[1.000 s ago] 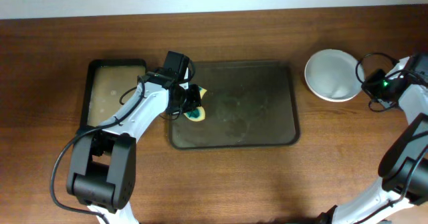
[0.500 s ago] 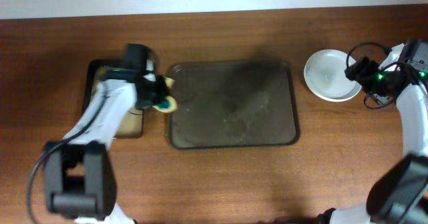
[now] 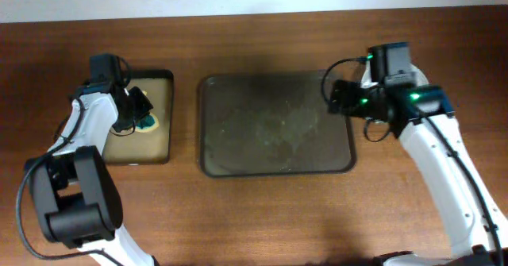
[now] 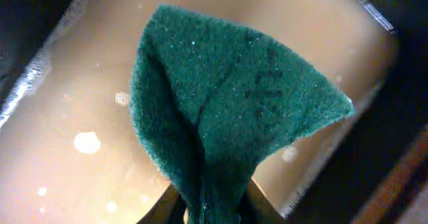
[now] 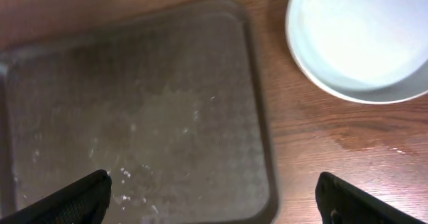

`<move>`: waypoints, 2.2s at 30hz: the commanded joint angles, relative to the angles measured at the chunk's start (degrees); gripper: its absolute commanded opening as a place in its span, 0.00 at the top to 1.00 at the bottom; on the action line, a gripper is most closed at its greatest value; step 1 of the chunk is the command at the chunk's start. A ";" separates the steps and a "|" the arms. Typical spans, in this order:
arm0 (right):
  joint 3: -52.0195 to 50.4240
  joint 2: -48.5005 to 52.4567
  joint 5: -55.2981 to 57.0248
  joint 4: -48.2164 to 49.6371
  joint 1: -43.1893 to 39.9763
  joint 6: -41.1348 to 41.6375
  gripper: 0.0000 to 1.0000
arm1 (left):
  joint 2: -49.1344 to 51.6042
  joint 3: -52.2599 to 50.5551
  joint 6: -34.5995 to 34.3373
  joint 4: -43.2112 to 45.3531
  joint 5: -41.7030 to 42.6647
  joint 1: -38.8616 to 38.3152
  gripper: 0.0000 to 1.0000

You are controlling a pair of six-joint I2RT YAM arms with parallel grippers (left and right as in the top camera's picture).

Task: Clean dirty plates on tray and stack at the side
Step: 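Release the sponge in the water tray and withdraw both grippers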

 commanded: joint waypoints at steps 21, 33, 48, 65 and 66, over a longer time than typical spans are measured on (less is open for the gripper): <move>-0.35 -24.48 21.51 -20.33 40.76 9.68 0.02 | -26.56 6.27 0.55 -23.56 5.27 0.20 0.01; -0.35 -31.65 20.31 -25.68 44.09 9.68 0.02 | -26.51 6.27 0.55 -23.56 5.25 0.20 0.01; -22.08 -55.74 -1.07 -7.17 7.34 -7.50 0.02 | -26.51 6.27 0.55 -23.56 5.25 0.20 0.01; -58.51 -84.04 -12.44 27.23 -14.25 -8.41 0.02 | -26.51 6.27 0.55 -23.56 5.25 0.20 0.00; -60.00 -84.04 -12.35 29.22 -14.01 -8.44 0.02 | -26.51 6.27 0.55 -23.56 5.25 0.20 0.01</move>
